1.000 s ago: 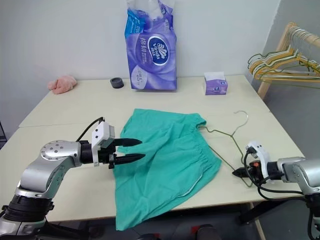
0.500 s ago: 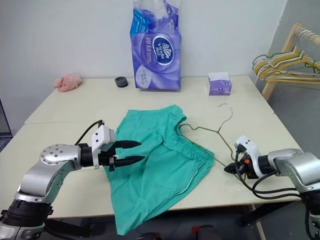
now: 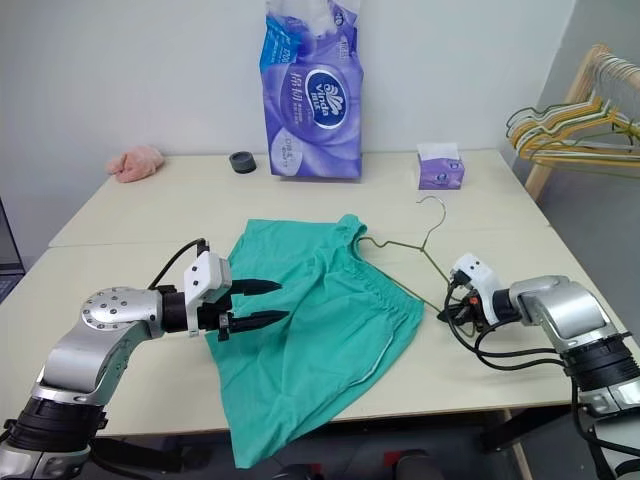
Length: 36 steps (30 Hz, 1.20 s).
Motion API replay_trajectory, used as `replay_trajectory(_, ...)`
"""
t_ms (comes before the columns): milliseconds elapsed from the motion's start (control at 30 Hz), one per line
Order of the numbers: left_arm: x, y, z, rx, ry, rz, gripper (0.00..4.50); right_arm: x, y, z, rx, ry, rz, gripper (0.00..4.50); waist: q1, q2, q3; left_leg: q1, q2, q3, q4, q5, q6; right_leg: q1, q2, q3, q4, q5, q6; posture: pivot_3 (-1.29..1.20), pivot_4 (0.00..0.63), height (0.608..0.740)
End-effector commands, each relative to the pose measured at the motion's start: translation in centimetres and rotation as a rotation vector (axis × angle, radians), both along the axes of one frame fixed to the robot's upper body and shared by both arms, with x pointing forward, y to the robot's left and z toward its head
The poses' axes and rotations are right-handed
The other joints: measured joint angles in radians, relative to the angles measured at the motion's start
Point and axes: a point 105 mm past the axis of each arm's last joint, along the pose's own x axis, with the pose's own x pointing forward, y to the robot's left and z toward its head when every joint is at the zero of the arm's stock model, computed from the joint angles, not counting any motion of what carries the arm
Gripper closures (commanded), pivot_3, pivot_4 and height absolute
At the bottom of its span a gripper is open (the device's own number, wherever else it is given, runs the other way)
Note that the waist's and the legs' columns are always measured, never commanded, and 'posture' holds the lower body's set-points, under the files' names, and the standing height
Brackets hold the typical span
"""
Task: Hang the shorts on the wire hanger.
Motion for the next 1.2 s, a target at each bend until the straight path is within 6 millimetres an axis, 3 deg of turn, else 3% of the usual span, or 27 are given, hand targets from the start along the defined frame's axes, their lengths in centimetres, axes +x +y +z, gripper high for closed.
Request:
replay_trajectory(33, 0.0, 0.0, 0.7, 0.001, -0.043, 0.001, 1.79, 0.7, -1.7, 2.2, -0.009, -0.087, -0.035, 4.50, 0.001, 0.000, 0.000, 0.000, 0.000, 0.000, 0.000, 0.000, 0.000, 0.000, 0.000, 0.000, 0.000, 0.000, 0.000, -0.06, 0.037, 0.740)
replay_trajectory(167, -0.1, 0.0, 0.8, -0.006, -0.044, 0.007, 1.79, 0.7, -5.5, 3.6, -0.052, -0.133, -0.123, 4.50, 0.005, 0.001, 0.001, -0.001, 0.000, 0.000, 0.000, 0.000, 0.000, -0.001, 0.000, 0.000, 0.000, 0.000, 0.000, -0.08, 0.043, 0.740)
replay_trajectory(300, 0.1, -0.4, 1.2, -0.030, -0.042, 0.002, 1.79, -0.4, -6.9, 3.2, -0.099, -0.117, -0.108, 4.50, 0.004, 0.001, 0.001, -0.002, 0.000, 0.000, 0.000, 0.000, 0.000, -0.002, 0.000, 0.000, 0.000, 0.000, 0.000, -0.09, 0.047, 0.740)
replay_trajectory(633, 0.2, 0.0, 0.7, -0.001, -0.024, 0.002, 1.79, -1.7, -6.0, 2.0, -0.101, -0.103, -0.080, 4.50, -0.003, 0.003, 0.005, -0.002, 0.000, 0.001, 0.000, 0.000, 0.000, -0.003, 0.000, 0.001, 0.001, 0.000, 0.000, -0.10, 0.060, 0.740)
replay_trajectory(1200, 0.4, 0.5, 0.9, -0.002, -0.030, 0.036, 1.79, -2.5, -6.2, 5.1, -0.067, -0.174, -0.083, 4.50, 0.000, 0.005, 0.012, -0.003, 0.000, 0.001, 0.000, 0.000, 0.000, -0.003, 0.000, 0.000, 0.000, 0.000, 0.000, -0.10, 0.066, 0.740)
